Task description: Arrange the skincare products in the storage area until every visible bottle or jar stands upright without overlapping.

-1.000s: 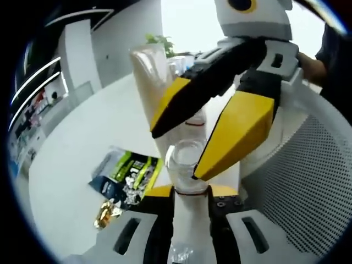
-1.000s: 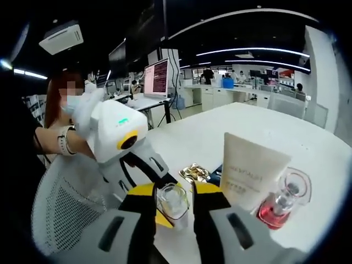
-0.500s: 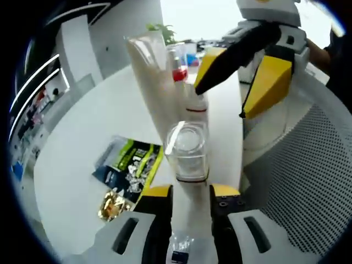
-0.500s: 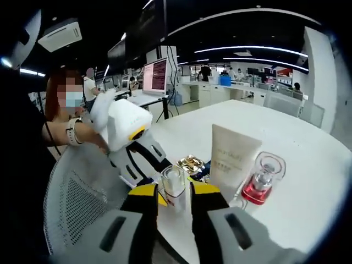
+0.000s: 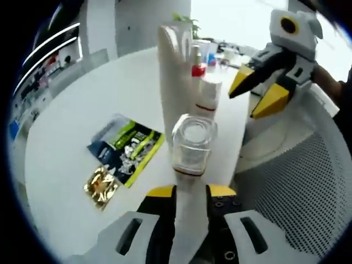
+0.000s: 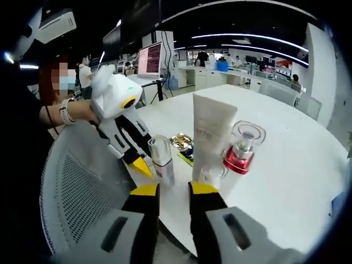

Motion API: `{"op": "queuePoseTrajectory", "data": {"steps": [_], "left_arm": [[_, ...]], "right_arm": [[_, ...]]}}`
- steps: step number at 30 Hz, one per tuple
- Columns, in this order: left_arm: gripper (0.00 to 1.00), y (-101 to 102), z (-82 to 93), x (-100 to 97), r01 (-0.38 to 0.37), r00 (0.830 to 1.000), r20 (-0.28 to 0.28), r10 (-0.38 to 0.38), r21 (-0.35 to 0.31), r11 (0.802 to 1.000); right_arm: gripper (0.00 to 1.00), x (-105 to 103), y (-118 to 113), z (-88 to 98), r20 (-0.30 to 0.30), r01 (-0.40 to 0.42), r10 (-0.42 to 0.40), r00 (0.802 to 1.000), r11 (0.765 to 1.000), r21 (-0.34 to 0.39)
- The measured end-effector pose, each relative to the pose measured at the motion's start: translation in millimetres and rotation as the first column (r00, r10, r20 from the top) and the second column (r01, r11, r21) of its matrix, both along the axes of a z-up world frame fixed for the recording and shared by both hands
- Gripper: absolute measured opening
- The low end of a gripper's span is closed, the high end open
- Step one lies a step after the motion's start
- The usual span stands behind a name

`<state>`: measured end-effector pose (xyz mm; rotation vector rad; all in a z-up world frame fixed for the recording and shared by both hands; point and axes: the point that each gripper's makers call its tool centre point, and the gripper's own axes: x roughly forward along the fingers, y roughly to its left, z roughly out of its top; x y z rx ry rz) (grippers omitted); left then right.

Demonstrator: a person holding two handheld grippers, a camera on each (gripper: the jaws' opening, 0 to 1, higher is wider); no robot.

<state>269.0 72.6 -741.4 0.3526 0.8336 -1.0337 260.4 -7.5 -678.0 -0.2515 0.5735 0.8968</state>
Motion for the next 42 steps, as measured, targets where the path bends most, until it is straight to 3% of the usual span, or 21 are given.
{"op": "queuePoseTrajectory", "data": {"steps": [5, 12, 22, 42], "left_arm": [[0.12, -1.4, -2.3, -0.1, -0.034, 0.999, -0.036, 0.034, -0.001, 0.999], [0.11, -3.8, -5.9, 3.9, -0.031, 0.999, -0.037, 0.032, 0.014, 0.999], [0.09, -13.9, -10.1, 8.8, -0.003, 1.0, -0.017, 0.004, 0.039, 0.999], [0.1, -47.9, -12.6, 18.9, 0.026, 1.0, -0.001, -0.026, 0.013, 1.0]], "right_arm": [[0.19, 1.7, -11.4, -12.0, -0.017, 0.001, -0.001, 1.0, 0.999, -0.052], [0.19, 10.3, -26.2, -29.9, -0.04, 0.013, -0.018, 0.999, 0.992, -0.123], [0.19, 15.3, -25.4, -39.3, -0.068, -0.001, -0.008, 0.998, 0.991, -0.132], [0.18, 23.0, -26.0, -48.9, -0.106, 0.0, -0.014, 0.994, 0.99, -0.138]]}}
